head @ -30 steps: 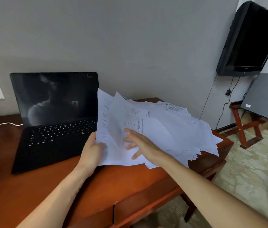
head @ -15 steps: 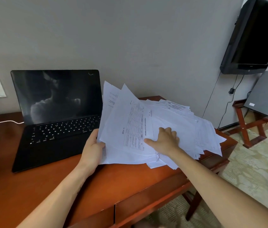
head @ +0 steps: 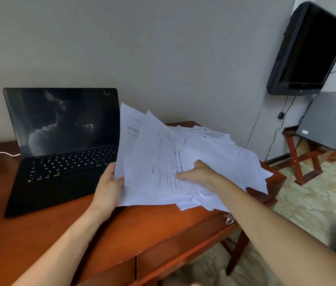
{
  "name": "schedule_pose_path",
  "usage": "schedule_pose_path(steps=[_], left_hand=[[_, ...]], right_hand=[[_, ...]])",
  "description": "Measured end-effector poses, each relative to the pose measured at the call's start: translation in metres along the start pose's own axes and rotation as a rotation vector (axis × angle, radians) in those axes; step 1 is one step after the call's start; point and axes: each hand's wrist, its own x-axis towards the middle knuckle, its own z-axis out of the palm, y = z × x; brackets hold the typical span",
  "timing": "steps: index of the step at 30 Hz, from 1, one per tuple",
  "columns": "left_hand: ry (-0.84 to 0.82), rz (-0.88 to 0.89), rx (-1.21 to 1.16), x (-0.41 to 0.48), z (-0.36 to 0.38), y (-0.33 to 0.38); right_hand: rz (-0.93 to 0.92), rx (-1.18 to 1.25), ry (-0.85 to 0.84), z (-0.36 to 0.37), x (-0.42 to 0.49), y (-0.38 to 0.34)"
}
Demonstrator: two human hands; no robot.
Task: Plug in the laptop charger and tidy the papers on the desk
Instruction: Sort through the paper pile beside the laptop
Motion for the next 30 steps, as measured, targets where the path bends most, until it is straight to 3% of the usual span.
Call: schedule_pose_path(steps=[3, 6, 16, 20, 30], left_hand=[[-0.024, 0.02, -0.003, -0.002, 0.001, 0.001], [-0.056, 0.058, 0.036, -0.006, 0.001, 0.003], [-0.047, 0.022, -0.02, -0.004, 0.001, 0.004], [-0.043, 0.003, -0.016, -0.002, 0.0, 0.004], [-0.053, -0.125, -0.049, 0.013, -0.016, 0.003]], right_hand=[[0.047, -0.384, 0.011, 0.014, 0.002, -0.013], [0.035, -0.508, 0.03, 0.021, 0.009, -0.017], [-0.002, -0.219, 0.016, 0.019, 0.025, -0.005], [-0.01, 0.065, 0.064, 0.014, 0.033, 0.009], [-0.22, 0.048, 0.188, -0.043, 0.035, 0.05]])
